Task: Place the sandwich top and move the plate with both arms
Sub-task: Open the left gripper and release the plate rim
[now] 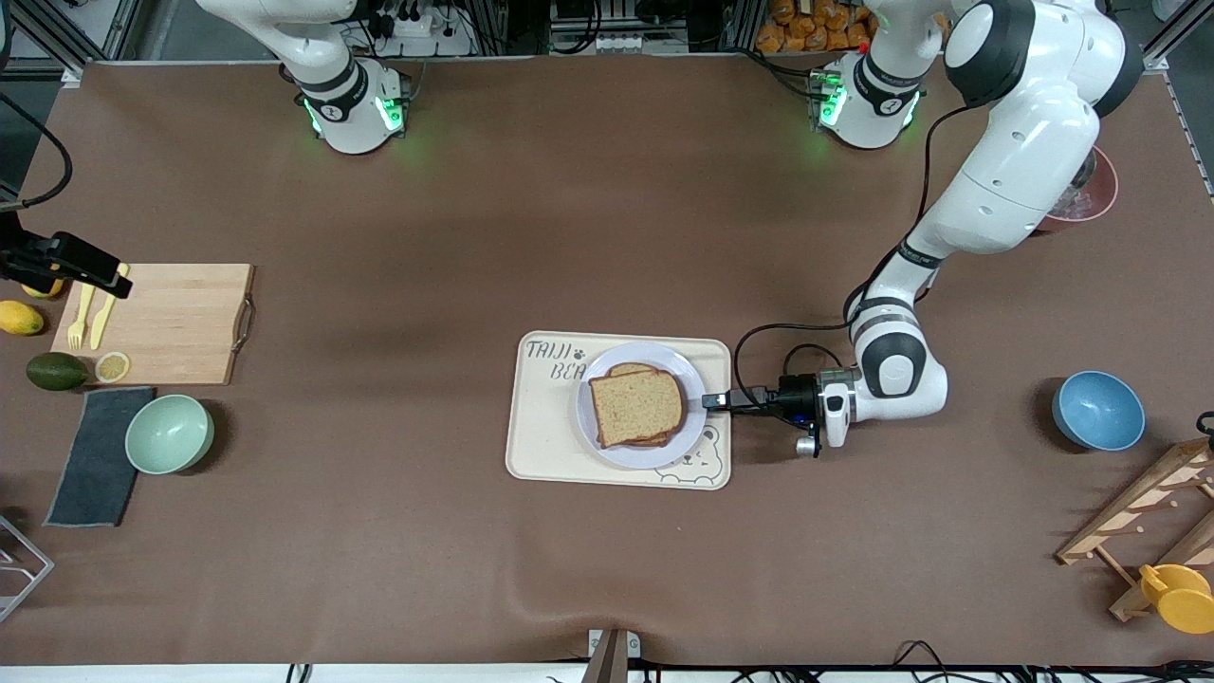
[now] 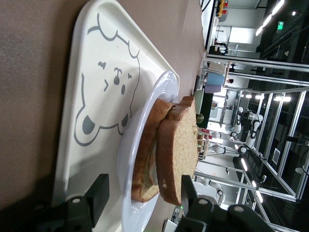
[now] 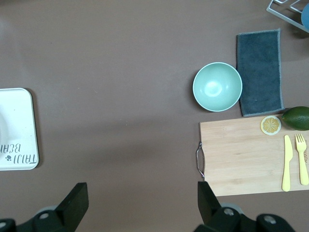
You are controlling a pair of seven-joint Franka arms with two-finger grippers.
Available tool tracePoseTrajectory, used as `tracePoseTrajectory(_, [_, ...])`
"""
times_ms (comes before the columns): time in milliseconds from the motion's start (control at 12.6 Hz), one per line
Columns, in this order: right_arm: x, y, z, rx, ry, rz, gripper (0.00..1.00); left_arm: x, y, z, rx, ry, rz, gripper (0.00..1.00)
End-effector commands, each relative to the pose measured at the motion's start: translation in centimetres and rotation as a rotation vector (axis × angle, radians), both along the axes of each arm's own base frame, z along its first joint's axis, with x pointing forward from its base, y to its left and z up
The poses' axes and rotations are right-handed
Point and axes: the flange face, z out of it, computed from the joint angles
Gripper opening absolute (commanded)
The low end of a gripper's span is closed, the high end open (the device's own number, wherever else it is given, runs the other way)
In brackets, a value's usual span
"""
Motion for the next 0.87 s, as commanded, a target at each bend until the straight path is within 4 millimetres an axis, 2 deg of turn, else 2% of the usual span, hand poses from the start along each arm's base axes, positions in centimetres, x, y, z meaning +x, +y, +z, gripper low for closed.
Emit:
tracePoseTrajectory(0, [-0.1, -0.2, 0.4, 0.012, -0.013, -0.017, 1.0, 0.6, 0.7, 1.3, 0.04, 0.04, -0.005, 1.0])
tracePoseTrajectory(238, [-0.1, 0.0, 0.5, 0.011, -0.014, -0.014, 1.0, 1.3, 0.6, 2.8, 0.026, 0.083, 0.004, 1.0])
tracePoseTrajectory(556, [-0.1, -0.1, 0.4, 0.011, -0.013, -0.017, 1.0, 2.6, 0.7, 6.2, -0.001, 0.109, 0.004, 1.0])
tracePoseTrajectory(794, [0.0, -0.2, 0.4, 0.009, -0.014, -0.018, 1.0, 4.1, 1.0, 9.0, 0.058, 0.163, -0.029, 1.0])
